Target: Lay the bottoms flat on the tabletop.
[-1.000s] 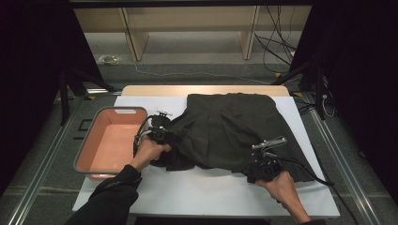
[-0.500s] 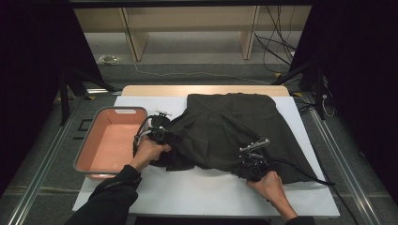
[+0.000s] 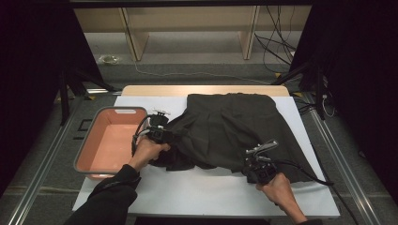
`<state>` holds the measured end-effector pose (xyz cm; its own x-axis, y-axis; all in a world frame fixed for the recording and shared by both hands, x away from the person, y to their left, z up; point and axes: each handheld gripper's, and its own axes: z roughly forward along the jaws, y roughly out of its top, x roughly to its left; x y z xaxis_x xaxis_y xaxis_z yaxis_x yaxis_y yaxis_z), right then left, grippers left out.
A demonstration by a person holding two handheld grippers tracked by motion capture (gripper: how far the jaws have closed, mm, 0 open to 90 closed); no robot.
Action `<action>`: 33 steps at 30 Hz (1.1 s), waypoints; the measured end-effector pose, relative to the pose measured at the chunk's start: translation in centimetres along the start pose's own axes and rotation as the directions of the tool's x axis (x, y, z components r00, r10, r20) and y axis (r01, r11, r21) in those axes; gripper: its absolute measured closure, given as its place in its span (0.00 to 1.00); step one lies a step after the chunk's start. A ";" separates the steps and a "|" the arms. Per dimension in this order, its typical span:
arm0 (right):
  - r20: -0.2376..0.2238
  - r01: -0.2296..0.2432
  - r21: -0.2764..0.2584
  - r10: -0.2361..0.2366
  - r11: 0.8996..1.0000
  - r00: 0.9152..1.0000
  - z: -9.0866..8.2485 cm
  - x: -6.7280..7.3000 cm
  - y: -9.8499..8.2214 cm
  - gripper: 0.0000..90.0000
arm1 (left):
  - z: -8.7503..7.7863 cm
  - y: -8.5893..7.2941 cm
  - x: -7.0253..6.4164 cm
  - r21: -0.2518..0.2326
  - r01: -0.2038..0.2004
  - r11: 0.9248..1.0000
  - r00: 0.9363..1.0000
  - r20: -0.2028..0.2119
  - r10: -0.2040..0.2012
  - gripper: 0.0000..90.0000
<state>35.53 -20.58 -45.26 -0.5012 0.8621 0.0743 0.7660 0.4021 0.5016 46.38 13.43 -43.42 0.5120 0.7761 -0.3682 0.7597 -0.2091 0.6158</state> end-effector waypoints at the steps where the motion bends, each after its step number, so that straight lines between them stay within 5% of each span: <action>1: 0.000 0.004 -0.007 -0.004 1.000 1.000 -0.1 0.0 0.0 1.00 | 0.0 0.0 0.0 -0.003 0.002 1.000 1.000 0.001 -0.002 0.98; 5: 0.022 -0.018 -0.059 0.019 0.998 1.000 -0.6 -0.7 0.7 1.00 | 0.1 -0.1 0.2 0.001 0.005 1.000 1.000 0.001 -0.005 0.98; 12: 0.101 -0.078 -0.158 0.094 0.984 0.990 -0.6 -4.0 3.9 1.00 | 0.4 -0.3 0.1 0.015 -0.009 1.000 1.000 -0.005 0.009 0.99; 20: 0.115 -0.092 -0.121 0.106 0.988 0.988 1.8 -5.1 5.5 1.00 | 0.8 -0.7 -0.4 0.038 -0.033 0.999 0.999 0.004 0.033 0.98; 24: 0.112 -0.106 -0.122 0.120 0.987 0.986 2.0 -5.5 5.7 1.00 | 0.2 -1.0 -1.5 0.035 -0.051 0.998 0.997 0.053 0.049 0.90; 29: 0.112 -0.106 -0.120 0.120 0.987 0.986 2.0 -5.6 5.7 1.00 | -0.7 -1.9 -3.7 0.068 -0.114 0.991 0.986 0.129 0.104 0.80; 33: 0.107 -0.110 -0.123 0.123 0.986 0.987 1.9 -5.6 5.6 1.00 | -0.5 -2.6 -4.8 0.090 -0.110 0.990 0.980 0.178 0.092 0.78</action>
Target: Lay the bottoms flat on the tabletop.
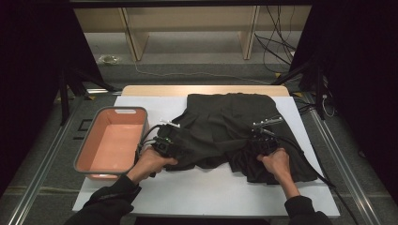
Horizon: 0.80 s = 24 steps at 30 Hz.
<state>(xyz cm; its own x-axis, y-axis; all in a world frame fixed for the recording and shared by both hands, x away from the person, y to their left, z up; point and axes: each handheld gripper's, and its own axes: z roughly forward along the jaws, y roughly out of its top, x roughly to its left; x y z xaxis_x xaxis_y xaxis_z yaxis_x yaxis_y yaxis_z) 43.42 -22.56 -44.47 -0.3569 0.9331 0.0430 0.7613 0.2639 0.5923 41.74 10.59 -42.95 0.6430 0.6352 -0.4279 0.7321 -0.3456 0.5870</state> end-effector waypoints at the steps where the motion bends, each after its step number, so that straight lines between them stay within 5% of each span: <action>1: 0.000 0.000 0.000 0.000 1.000 1.000 0.0 0.0 0.0 1.00 | 0.2 -0.1 -0.2 0.013 -0.005 1.000 1.000 0.008 0.005 0.78; 4: -0.003 -0.001 0.001 0.001 1.000 1.000 0.0 0.0 0.0 1.00 | 0.8 -0.5 -0.7 0.033 0.002 0.999 0.999 0.032 -0.003 0.76; 12: -0.014 -0.010 0.000 0.010 1.000 1.000 -0.1 0.0 -0.1 0.99 | 3.5 -0.9 -2.2 0.084 -0.010 0.996 1.000 0.013 0.009 0.69; 17: -0.017 -0.015 0.001 0.015 1.000 1.000 -0.2 0.0 -0.1 0.99 | 5.2 -0.7 -2.8 0.092 -0.011 0.996 0.999 -0.042 0.015 0.62; 22: -0.020 -0.014 -0.001 0.014 1.000 1.000 -0.2 0.0 -0.1 0.99 | 6.8 -0.5 -2.7 0.116 -0.037 0.993 0.991 -0.125 0.052 0.59; 24: -0.021 -0.014 0.000 0.014 1.000 1.000 -0.2 0.1 -0.1 0.99 | 7.2 -0.4 -2.6 0.115 -0.025 0.993 0.991 -0.125 0.039 0.59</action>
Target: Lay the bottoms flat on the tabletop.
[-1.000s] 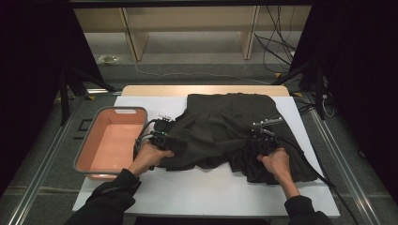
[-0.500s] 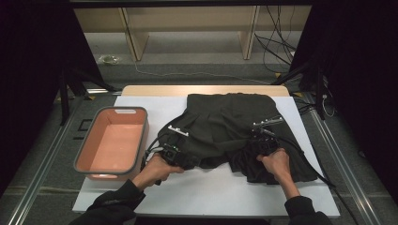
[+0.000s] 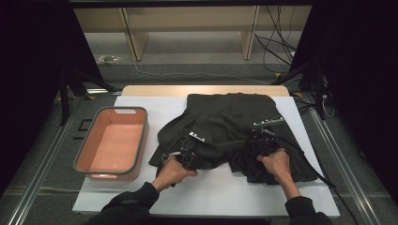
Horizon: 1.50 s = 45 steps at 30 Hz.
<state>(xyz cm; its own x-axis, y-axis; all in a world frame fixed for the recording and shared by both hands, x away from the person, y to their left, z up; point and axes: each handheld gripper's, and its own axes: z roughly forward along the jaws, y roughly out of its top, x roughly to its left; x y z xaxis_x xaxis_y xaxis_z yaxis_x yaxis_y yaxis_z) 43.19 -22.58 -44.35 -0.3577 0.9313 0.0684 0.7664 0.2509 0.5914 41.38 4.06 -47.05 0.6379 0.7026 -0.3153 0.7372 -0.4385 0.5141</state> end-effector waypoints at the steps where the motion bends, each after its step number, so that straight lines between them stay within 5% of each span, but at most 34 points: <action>1: 0.000 -0.001 0.001 0.001 1.000 1.000 0.0 0.0 0.0 0.99 | 0.2 0.1 0.0 0.005 -0.006 1.000 1.000 -0.006 0.006 0.59; 8: -0.008 -0.004 0.007 0.004 1.000 1.000 -0.1 0.1 -0.1 0.96 | 0.9 0.1 0.2 0.005 0.004 1.000 1.000 -0.017 -0.004 0.69; 13: -0.047 -0.020 0.025 0.021 0.999 0.999 -0.8 0.4 -0.3 0.69 | 1.1 0.1 0.4 0.010 -0.006 1.000 1.000 -0.025 0.006 0.89; 19: -0.078 -0.009 0.035 0.012 0.999 0.997 -2.7 1.2 -1.5 0.59 | 0.9 0.3 0.6 0.004 -0.009 1.000 1.000 -0.011 0.009 0.99; 27: -0.176 0.042 0.058 -0.031 0.997 0.984 -3.4 3.3 -3.5 0.62 | -1.1 0.8 0.8 -0.039 -0.010 0.999 1.000 0.029 0.011 0.99; 36: -0.170 0.078 0.146 -0.052 0.986 0.984 -0.2 4.8 -4.2 0.60 | -3.0 1.2 1.4 -0.075 -0.002 0.997 0.998 0.059 0.007 0.99; 38: -0.164 0.088 0.161 -0.061 0.983 0.985 0.3 5.0 -4.3 0.66 | -3.3 1.2 1.6 -0.079 -0.001 0.997 0.998 0.065 0.006 0.99; 42: -0.128 0.111 0.166 -0.090 0.980 0.988 0.1 5.2 -4.3 0.93 | -4.1 1.2 2.1 -0.091 0.003 0.996 0.998 0.069 0.004 0.99; 45: -0.135 0.120 0.151 -0.100 0.981 0.986 -0.7 5.1 -4.3 0.98 | -4.8 1.2 2.5 -0.105 0.008 0.994 0.997 0.075 0.000 0.99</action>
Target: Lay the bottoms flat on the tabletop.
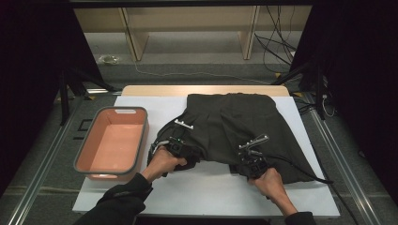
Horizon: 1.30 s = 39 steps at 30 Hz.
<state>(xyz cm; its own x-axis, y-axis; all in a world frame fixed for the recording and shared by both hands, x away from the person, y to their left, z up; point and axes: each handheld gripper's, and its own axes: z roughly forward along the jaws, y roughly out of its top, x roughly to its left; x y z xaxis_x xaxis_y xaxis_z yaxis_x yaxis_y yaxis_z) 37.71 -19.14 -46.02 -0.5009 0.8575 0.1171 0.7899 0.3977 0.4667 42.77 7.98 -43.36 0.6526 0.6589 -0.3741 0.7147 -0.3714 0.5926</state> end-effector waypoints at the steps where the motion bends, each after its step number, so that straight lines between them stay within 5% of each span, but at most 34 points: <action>1: -0.006 -0.002 -0.006 0.002 1.000 1.000 -0.4 -0.1 0.0 0.99 | -0.3 0.0 0.1 -0.004 0.002 1.000 1.000 0.000 -0.002 0.99; 8: -0.032 -0.021 -0.096 0.018 0.995 0.999 -4.3 -1.0 -0.5 0.99 | -2.7 0.0 1.0 -0.032 0.006 0.999 1.000 0.014 -0.005 0.99; 13: -0.016 -0.036 -0.130 0.034 0.991 0.999 -5.3 -1.5 -0.6 0.99 | -4.8 0.2 1.8 -0.072 0.024 0.997 0.999 0.023 -0.023 0.99; 16: -0.005 -0.041 -0.123 0.041 0.992 0.999 -4.6 -1.6 -0.3 0.98 | -5.2 0.1 2.4 -0.069 0.034 0.997 0.999 0.019 -0.033 0.99; 20: 0.000 -0.044 -0.076 0.044 0.996 0.999 -2.8 -1.4 0.0 0.89 | -3.4 -0.8 2.6 -0.012 0.033 0.999 0.999 0.002 -0.033 0.99; 24: -0.051 -0.050 -0.058 0.047 0.997 0.998 -1.9 -0.9 0.0 0.71 | -2.4 -1.1 2.4 0.012 0.028 1.000 1.000 -0.004 -0.028 0.99; 39: -0.011 -0.061 -0.016 0.060 0.998 0.998 0.7 0.9 0.6 0.46 | -1.8 -1.2 2.3 0.016 0.033 0.999 0.999 -0.006 -0.032 0.98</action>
<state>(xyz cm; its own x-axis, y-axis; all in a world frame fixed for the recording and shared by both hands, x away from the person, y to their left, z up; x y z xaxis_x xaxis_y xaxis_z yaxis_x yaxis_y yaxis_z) 37.97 -17.87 -46.29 -0.4561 0.8764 0.1546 0.8132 0.3399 0.4724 42.94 11.07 -43.66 0.6276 0.6744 -0.3890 0.7394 -0.3600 0.5689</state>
